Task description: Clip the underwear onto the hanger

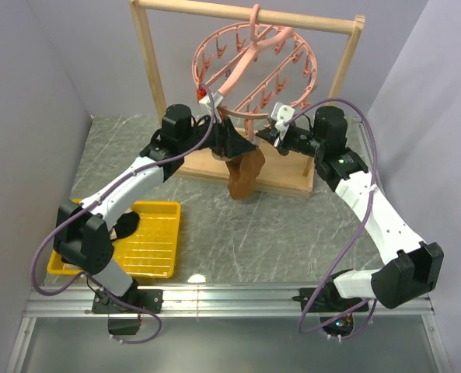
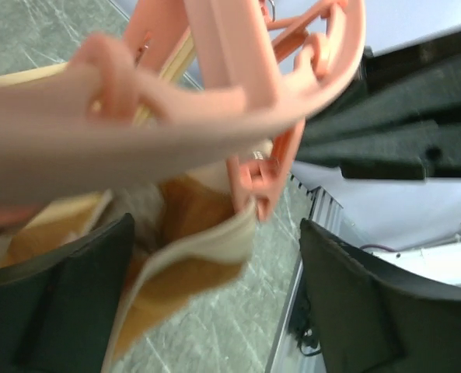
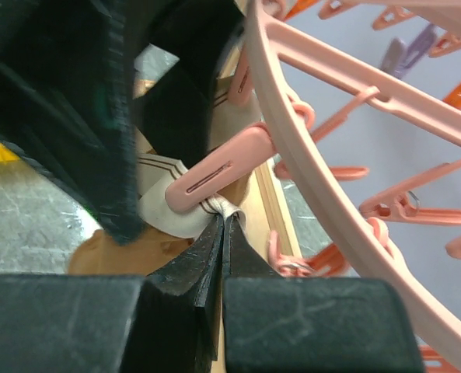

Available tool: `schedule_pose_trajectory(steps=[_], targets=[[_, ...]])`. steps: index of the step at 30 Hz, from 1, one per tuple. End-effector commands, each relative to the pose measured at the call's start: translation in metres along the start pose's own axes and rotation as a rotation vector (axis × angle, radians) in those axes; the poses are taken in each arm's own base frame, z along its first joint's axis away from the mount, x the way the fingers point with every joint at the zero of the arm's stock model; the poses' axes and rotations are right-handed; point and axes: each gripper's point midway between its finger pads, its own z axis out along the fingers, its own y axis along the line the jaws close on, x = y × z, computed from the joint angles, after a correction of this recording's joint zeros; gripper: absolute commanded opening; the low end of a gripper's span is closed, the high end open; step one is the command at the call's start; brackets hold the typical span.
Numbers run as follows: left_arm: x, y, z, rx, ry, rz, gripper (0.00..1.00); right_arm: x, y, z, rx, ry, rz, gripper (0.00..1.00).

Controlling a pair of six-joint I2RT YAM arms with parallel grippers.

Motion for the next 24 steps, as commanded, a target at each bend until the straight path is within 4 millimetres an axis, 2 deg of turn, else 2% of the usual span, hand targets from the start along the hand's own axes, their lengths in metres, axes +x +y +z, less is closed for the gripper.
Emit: schedule_pose_trajectory(steps=[1,3,7,8,9,11,12,13,18,19,20,21,23,24], targets=[[-0.023,-0.031,-0.024,0.035,-0.065,0.119,0.92,-0.025,-0.014,-0.011,0.040,-0.053,-0.047,0.00],[-0.022,-0.030,-0.031,0.011,-0.071,0.152,0.99,-0.022,-0.013,-0.013,0.044,-0.044,-0.048,0.00],[-0.025,-0.046,-0.057,-0.011,-0.101,0.226,0.99,-0.008,-0.013,-0.020,0.061,-0.010,-0.050,0.00],[-0.023,-0.048,-0.061,-0.017,-0.103,0.235,0.99,-0.005,-0.014,-0.022,0.068,-0.002,-0.049,0.00],[-0.013,-0.042,-0.065,-0.035,-0.082,0.234,0.99,0.001,-0.013,-0.023,0.068,0.012,-0.047,0.00],[-0.016,-0.049,-0.079,-0.056,-0.110,0.263,0.99,0.008,-0.015,-0.026,0.080,0.030,-0.046,0.00],[-0.008,-0.043,-0.085,-0.086,-0.094,0.254,0.99,0.014,-0.014,-0.027,0.082,0.043,-0.040,0.00],[-0.008,-0.048,-0.095,-0.102,-0.105,0.259,0.99,0.016,-0.014,-0.028,0.085,0.050,-0.040,0.00],[-0.015,-0.028,-0.126,-0.286,-0.157,0.252,0.99,0.036,-0.018,-0.036,0.110,0.105,-0.040,0.02],[-0.016,-0.024,-0.130,-0.321,-0.154,0.239,0.99,0.038,-0.019,-0.037,0.114,0.112,-0.038,0.05],[-0.005,-0.010,-0.136,-0.395,-0.107,0.192,0.99,0.041,-0.018,-0.038,0.113,0.121,-0.032,0.08],[-0.014,-0.009,-0.140,-0.427,-0.110,0.185,0.99,0.044,-0.019,-0.040,0.120,0.132,-0.027,0.13],[0.005,0.016,-0.145,-0.539,-0.007,0.113,0.99,0.044,-0.020,-0.042,0.130,0.137,-0.024,0.21],[-0.001,0.016,-0.148,-0.567,0.001,0.105,0.99,0.045,-0.020,-0.043,0.133,0.142,-0.020,0.27]])
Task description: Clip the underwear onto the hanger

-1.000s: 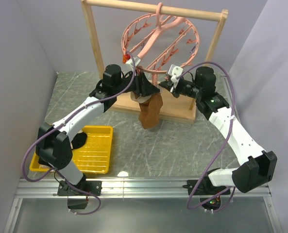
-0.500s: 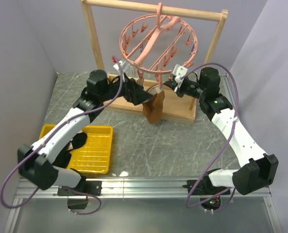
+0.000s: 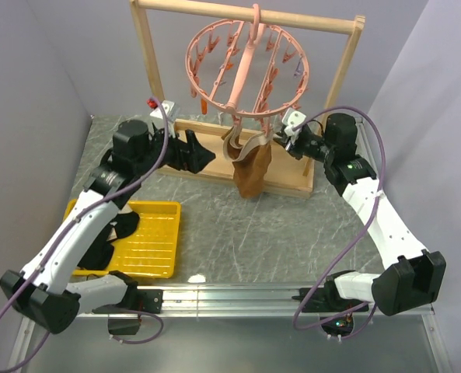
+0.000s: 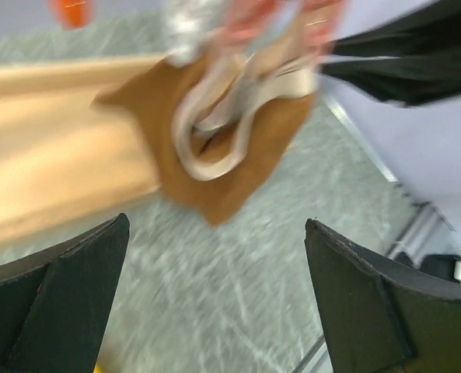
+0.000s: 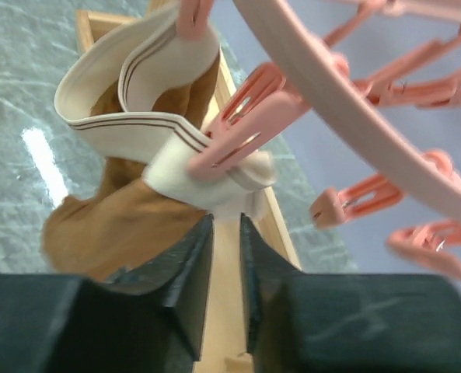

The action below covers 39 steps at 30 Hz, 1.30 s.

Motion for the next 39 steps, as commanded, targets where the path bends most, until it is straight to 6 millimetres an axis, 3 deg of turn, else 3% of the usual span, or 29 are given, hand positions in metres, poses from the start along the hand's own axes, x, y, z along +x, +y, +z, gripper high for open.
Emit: schedule_pose_trajectory(steps=[1,6,14,22,28,32,39], targets=[[0.021,0.042,-0.003,-0.225,0.160,-0.046,0.99,0.001,-0.002,-0.013,0.032,0.027,0.001,0.30],[0.021,0.063,-0.016,-0.259,0.169,-0.114,0.99,0.002,-0.001,-0.028,0.069,0.046,0.012,0.46],[0.026,0.077,-0.033,-0.276,0.207,-0.162,0.99,-0.004,0.005,-0.073,0.158,0.066,0.078,0.54],[0.040,0.116,-0.047,-0.401,0.298,-0.097,0.99,0.027,0.023,-0.116,0.227,0.174,0.242,0.59],[0.044,0.129,-0.059,-0.457,0.256,0.015,0.99,0.070,0.049,-0.132,0.268,0.290,0.431,0.63],[0.064,0.142,-0.064,-0.511,0.271,0.006,0.99,0.091,0.070,-0.133,0.277,0.310,0.562,0.65],[0.090,0.146,-0.072,-0.536,0.282,-0.012,0.99,0.089,0.086,-0.133,0.284,0.256,0.667,0.66]])
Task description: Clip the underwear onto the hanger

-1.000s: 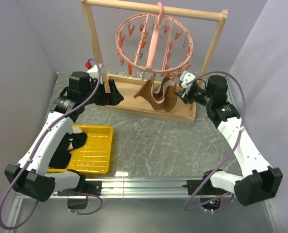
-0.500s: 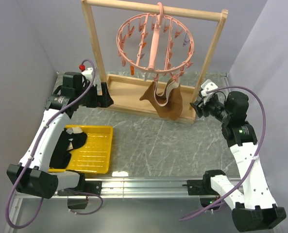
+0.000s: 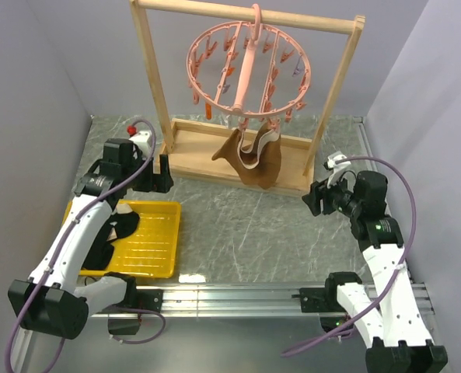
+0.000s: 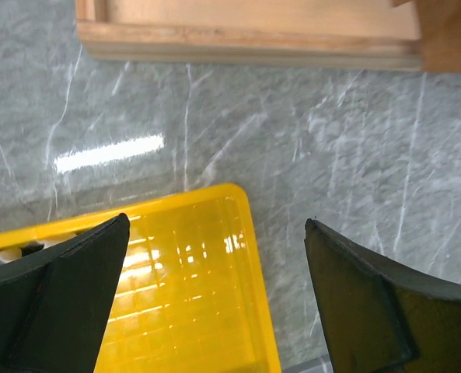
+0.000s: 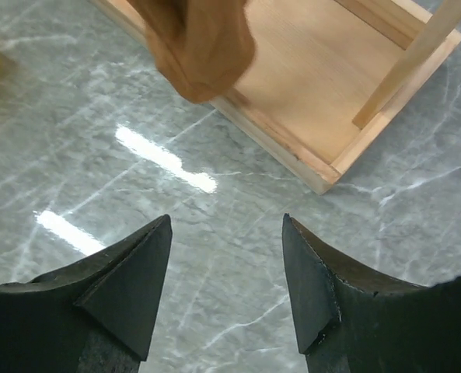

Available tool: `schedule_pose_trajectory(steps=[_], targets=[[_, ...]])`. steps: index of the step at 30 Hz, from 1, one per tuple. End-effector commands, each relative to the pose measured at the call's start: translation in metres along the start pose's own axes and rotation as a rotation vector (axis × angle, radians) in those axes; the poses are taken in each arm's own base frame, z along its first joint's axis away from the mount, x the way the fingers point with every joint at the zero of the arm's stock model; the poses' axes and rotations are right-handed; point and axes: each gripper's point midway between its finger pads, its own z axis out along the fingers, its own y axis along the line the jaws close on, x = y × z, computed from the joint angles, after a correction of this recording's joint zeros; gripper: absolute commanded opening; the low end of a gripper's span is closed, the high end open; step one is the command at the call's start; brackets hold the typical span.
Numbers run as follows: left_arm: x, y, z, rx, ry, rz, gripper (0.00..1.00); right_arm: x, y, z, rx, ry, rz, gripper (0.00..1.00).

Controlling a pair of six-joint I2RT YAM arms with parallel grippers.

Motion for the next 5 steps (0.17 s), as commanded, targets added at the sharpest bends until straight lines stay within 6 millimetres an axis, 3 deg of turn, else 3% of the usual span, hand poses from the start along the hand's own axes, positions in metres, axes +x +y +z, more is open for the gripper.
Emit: schedule_pose_trajectory(steps=[1,5], targets=[[-0.0098,0.0039,-0.0057,-0.023,-0.072,0.007,1.00,-0.0109,0.0033,-0.0099,0.013,-0.068,0.062,0.66],[-0.0096,0.0007,-0.0092,-0.006,-0.069,-0.002,0.99,-0.0100,0.0025,-0.0167,0.030,-0.078,0.074,0.67]])
